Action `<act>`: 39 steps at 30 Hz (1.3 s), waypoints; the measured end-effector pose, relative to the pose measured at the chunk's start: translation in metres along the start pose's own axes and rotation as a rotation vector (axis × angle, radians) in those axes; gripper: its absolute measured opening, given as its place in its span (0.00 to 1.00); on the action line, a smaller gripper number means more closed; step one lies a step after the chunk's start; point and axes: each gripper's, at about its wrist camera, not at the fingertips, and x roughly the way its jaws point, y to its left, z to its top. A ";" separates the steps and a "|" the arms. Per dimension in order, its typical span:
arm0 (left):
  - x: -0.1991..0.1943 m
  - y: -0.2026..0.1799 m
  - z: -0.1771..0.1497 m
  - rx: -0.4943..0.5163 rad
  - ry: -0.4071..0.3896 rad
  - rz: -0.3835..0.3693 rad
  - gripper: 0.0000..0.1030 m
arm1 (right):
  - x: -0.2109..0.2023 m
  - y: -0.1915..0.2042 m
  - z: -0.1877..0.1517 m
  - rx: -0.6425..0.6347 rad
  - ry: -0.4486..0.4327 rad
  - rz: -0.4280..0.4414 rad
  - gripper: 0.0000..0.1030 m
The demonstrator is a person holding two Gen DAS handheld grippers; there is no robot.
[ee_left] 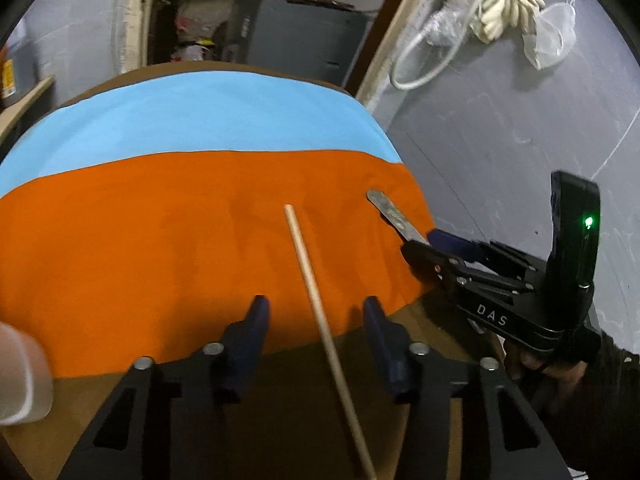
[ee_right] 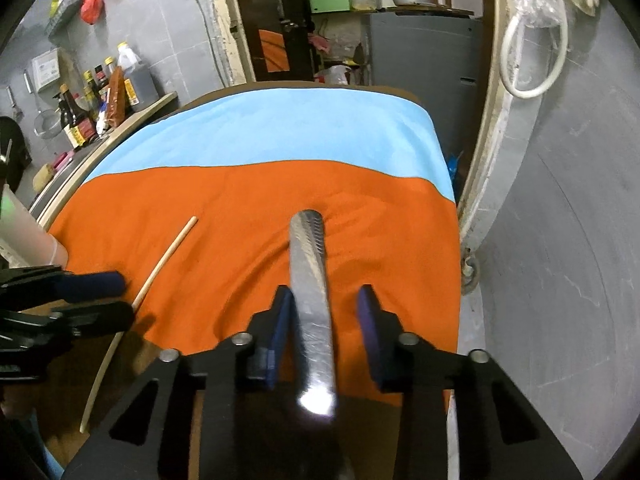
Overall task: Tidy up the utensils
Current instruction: 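Grasp the flat metal knife with the right tool, then grasp the last wooden chopstick with the left tool while the right tool holds the knife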
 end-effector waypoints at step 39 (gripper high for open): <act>-0.001 0.027 -0.001 -0.084 0.116 0.132 0.05 | 0.016 0.016 0.003 0.010 0.163 0.132 0.22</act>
